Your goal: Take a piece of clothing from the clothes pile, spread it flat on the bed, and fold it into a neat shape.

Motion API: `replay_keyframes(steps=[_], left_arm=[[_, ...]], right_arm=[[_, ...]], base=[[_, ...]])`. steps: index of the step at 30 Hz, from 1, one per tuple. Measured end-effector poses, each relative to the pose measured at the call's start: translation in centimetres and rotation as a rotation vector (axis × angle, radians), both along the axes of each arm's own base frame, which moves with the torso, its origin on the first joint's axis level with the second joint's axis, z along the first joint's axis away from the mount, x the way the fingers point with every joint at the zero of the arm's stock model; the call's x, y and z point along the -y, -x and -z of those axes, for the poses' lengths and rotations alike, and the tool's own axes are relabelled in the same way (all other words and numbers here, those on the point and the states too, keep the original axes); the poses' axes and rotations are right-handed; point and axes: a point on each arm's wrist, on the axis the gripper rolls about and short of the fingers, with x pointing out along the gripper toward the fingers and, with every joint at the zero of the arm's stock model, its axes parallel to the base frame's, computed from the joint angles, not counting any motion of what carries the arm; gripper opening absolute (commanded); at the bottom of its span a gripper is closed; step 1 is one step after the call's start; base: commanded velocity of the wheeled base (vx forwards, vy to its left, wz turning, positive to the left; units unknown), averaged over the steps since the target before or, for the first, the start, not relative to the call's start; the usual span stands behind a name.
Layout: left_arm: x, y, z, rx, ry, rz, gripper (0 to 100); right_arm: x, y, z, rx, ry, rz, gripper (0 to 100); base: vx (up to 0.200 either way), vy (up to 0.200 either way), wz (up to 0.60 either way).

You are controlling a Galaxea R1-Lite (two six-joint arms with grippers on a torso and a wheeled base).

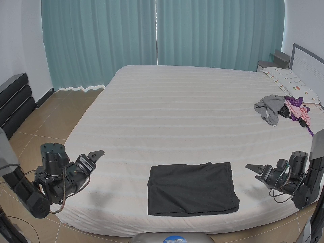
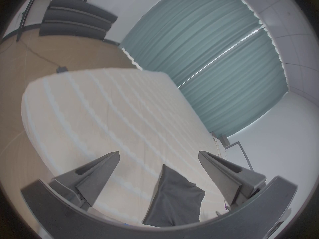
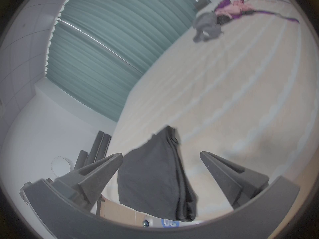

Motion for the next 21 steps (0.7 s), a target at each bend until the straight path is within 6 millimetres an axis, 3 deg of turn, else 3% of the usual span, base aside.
replay_keyframes(steps=[9, 15, 21], left_arm=[[-1.9, 4.6, -5.0, 0.180, -0.156, -0.033, 100], [-3.3, 8.8, -7.5, 0.258, -0.278, -0.047, 100], [-4.7, 12.9, -8.7, 0.301, -0.395, -0.056, 100]], right_arm=[[0.8, 4.1, -7.0, 0.209, 0.096, 0.071, 100], [1.5, 8.0, -10.1, 0.310, 0.190, 0.103, 100], [1.4, 12.2, -11.5, 0.373, 0.281, 0.095, 100]], base=[[0.000, 0.000, 0.00], [0.000, 0.000, 0.00], [0.000, 0.000, 0.00]])
